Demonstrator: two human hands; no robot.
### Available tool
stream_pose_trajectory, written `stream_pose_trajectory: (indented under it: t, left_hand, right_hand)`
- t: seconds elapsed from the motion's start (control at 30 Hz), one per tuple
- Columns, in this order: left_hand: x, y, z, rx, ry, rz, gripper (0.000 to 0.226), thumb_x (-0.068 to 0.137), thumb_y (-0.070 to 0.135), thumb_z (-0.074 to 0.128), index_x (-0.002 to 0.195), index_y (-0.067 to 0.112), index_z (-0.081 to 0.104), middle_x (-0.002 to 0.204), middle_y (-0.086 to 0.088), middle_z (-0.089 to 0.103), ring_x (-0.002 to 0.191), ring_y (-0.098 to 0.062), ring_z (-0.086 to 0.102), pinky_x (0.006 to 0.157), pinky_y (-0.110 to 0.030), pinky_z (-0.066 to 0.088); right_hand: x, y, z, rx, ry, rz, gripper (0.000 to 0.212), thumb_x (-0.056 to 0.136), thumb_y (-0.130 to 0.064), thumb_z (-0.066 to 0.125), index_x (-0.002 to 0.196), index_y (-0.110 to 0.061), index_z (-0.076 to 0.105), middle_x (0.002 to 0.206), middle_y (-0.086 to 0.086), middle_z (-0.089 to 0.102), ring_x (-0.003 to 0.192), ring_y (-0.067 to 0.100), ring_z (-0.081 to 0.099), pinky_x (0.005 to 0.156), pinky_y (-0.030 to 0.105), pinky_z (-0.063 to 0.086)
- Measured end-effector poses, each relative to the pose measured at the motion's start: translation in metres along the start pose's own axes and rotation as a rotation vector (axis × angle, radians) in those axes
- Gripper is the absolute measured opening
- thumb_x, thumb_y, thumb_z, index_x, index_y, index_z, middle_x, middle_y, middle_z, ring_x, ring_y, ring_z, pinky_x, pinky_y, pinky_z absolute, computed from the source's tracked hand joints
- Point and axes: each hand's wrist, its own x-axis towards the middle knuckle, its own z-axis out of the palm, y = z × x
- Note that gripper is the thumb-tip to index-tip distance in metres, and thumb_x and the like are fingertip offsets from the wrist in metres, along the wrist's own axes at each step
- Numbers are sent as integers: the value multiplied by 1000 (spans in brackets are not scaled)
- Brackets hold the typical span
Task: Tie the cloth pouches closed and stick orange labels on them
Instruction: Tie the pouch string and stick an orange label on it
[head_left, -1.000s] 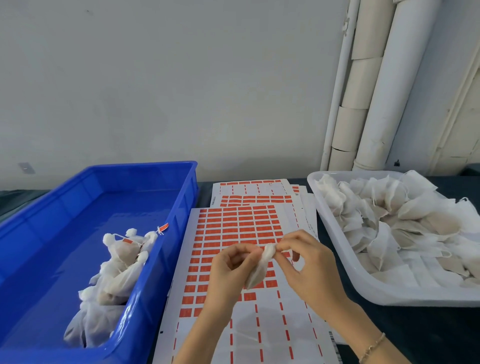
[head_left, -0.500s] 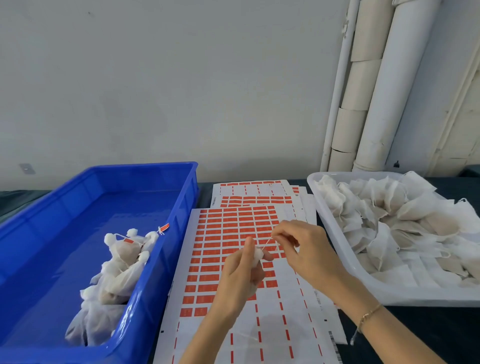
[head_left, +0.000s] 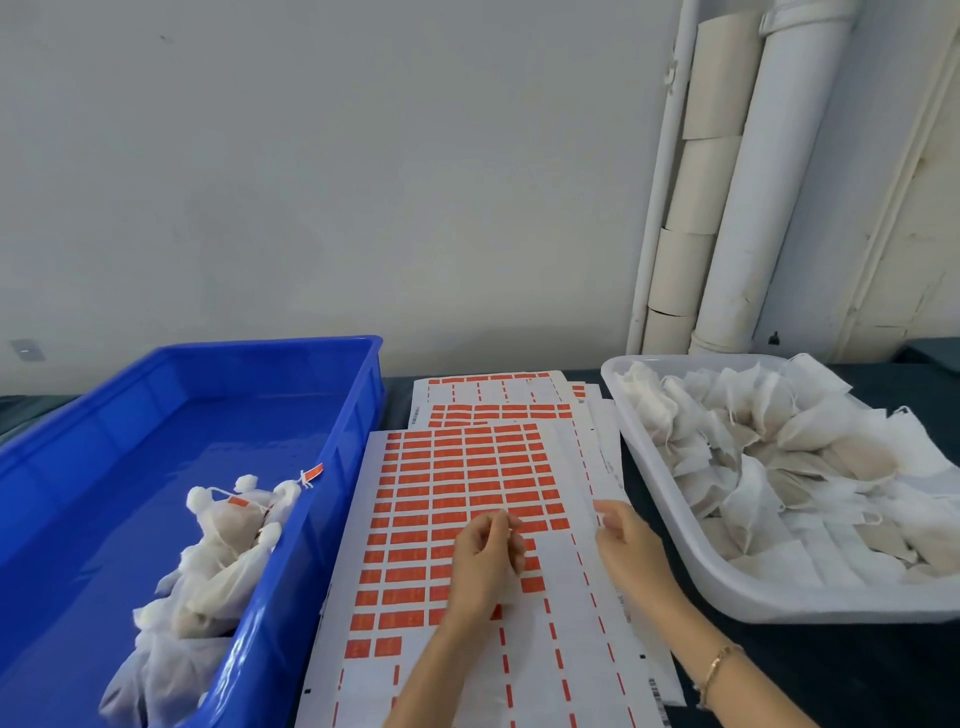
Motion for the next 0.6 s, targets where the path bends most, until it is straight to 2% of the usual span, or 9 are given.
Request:
stream_pose_trajectory:
  t: [0.07, 0.2, 0.27, 0.37, 0.43, 0.53, 0.6]
  left_hand:
    - [7, -5, 2, -15, 24, -25, 26, 99, 22, 46, 85, 10, 64, 64, 0, 64, 47, -5, 57, 50, -14, 48]
    - [9, -10, 2, -10, 50, -16, 23, 98, 23, 50, 82, 11, 63, 64, 4, 66, 51, -5, 61, 51, -12, 48]
    - [6, -12, 4, 13, 62, -11, 16, 94, 26, 58, 82, 17, 64, 72, 6, 68, 63, -8, 64, 53, -11, 48]
    - [4, -11, 6, 93, 70, 2, 5, 88, 26, 66, 83, 27, 65, 84, 10, 65, 81, -9, 61, 56, -11, 43]
    - [6, -7, 5, 161, 45, 70, 7, 89, 25, 66, 83, 29, 67, 89, 14, 66, 85, -7, 61, 59, -10, 44]
    - [12, 0, 5, 333, -3, 244, 12, 89, 24, 66, 88, 36, 69, 92, 26, 63, 87, -1, 61, 68, -10, 52]
    - [17, 4, 8, 408, -30, 304, 14, 87, 28, 68, 97, 37, 70, 95, 31, 58, 85, 2, 60, 65, -7, 50]
  right_hand:
    - [4, 6, 2, 35, -3, 44, 23, 96, -19, 55, 114, -30, 47, 98, -18, 57, 63, -6, 65, 47, 9, 46]
    - [16, 2, -3, 108, 4, 123, 31, 90, -16, 63, 114, -28, 47, 87, -16, 62, 62, 2, 66, 48, 15, 48]
    - [22, -2, -3, 183, 29, 162, 35, 86, -16, 69, 112, -26, 49, 89, -10, 64, 74, 8, 68, 56, 22, 52]
    - [29, -9, 1, 148, -43, 196, 15, 86, -21, 70, 99, -18, 64, 88, -1, 72, 77, 18, 71, 73, 40, 59]
    - [28, -9, 3, 125, -119, 185, 11, 89, -23, 66, 94, -14, 70, 86, 2, 74, 77, 23, 72, 83, 47, 57]
    - [23, -3, 3, 236, -192, 183, 17, 93, -26, 62, 100, -12, 68, 91, 8, 74, 85, 31, 71, 90, 53, 53]
    - [22, 3, -1, 312, -241, 167, 21, 94, -27, 60, 104, -10, 67, 96, 13, 73, 89, 34, 70, 92, 54, 52]
